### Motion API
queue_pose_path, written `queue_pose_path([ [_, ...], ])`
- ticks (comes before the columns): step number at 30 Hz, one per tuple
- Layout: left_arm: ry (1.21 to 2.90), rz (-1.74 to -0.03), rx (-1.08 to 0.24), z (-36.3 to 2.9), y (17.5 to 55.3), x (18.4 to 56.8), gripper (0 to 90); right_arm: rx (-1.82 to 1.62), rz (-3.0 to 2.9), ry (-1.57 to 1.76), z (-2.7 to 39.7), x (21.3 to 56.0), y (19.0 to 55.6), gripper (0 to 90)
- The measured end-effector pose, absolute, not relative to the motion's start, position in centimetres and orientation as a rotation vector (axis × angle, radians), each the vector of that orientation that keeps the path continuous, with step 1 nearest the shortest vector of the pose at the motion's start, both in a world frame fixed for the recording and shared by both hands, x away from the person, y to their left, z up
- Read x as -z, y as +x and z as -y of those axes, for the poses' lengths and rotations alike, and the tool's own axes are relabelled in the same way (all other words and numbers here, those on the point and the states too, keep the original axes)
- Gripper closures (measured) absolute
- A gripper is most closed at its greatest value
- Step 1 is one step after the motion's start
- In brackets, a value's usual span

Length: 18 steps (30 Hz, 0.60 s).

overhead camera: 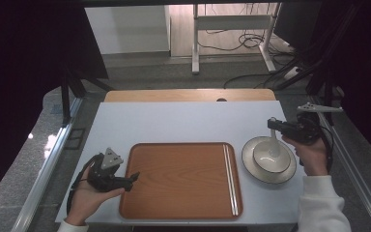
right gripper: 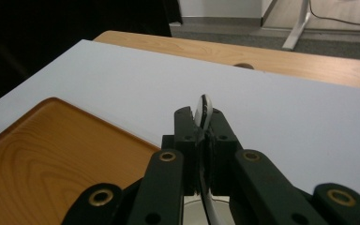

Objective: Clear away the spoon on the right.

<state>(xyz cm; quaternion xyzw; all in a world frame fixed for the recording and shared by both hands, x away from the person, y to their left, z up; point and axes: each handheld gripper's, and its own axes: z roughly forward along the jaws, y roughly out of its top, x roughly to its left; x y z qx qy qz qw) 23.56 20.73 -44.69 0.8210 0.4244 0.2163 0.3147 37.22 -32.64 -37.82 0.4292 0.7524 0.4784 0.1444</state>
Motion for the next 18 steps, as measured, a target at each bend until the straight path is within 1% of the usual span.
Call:
queue_pose_path([
  [18, 2.161, -1.114, -0.569, -20.7, 23.7, 44.6, 15.5, -1.359, -2.240, 1.113, 29.7, 36.6, 35.8, 85.5],
])
